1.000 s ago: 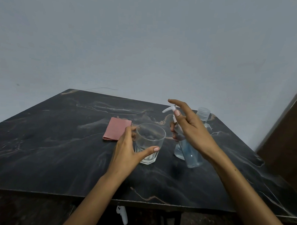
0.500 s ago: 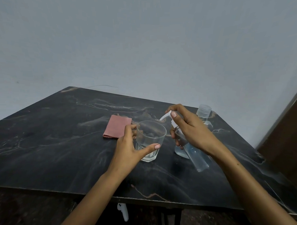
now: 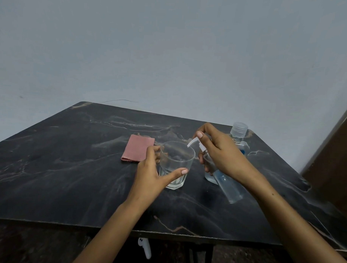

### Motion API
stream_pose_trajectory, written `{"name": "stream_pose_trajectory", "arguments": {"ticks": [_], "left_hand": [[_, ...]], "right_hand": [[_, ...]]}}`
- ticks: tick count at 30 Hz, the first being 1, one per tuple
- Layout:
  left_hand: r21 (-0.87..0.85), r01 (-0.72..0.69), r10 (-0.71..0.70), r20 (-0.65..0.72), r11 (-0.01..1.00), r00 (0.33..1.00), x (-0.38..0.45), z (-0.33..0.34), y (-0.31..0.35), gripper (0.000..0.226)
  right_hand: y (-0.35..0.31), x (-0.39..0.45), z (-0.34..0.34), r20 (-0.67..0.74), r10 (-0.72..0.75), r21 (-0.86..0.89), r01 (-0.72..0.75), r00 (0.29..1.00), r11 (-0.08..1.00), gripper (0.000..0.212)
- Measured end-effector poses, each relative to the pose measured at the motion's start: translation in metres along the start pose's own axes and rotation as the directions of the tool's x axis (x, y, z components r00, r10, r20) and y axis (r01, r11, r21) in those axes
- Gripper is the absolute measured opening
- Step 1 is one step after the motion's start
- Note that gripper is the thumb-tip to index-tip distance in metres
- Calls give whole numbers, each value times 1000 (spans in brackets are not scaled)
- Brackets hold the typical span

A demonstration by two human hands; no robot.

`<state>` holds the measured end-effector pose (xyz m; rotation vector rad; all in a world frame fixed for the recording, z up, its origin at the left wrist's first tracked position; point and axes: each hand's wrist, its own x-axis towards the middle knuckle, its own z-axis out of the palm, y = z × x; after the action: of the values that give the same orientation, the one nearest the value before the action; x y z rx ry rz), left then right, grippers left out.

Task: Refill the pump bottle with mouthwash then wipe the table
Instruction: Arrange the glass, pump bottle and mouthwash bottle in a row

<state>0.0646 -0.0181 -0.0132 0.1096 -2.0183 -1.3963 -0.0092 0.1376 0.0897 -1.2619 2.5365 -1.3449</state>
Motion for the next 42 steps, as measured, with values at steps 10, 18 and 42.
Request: {"name": "stream_pose_trajectory", "arguments": {"ticks": [10,18,42], "left_hand": [[-18,-1,1,2,1000,1000,-1,0,1,75],[-6,9,-9,3,1000,1000,0,0,0,76],[-6,13,-13,-2,1000,1000,0,0,3,77]], "right_hand": [[-1,-1,0,-28,-5,5,5,1000,1000,21],[-6,-3,1,-58,-44,10,44,997,999,20],[-10,-10,3,-160,-50,-27,47,986,999,23]]}}
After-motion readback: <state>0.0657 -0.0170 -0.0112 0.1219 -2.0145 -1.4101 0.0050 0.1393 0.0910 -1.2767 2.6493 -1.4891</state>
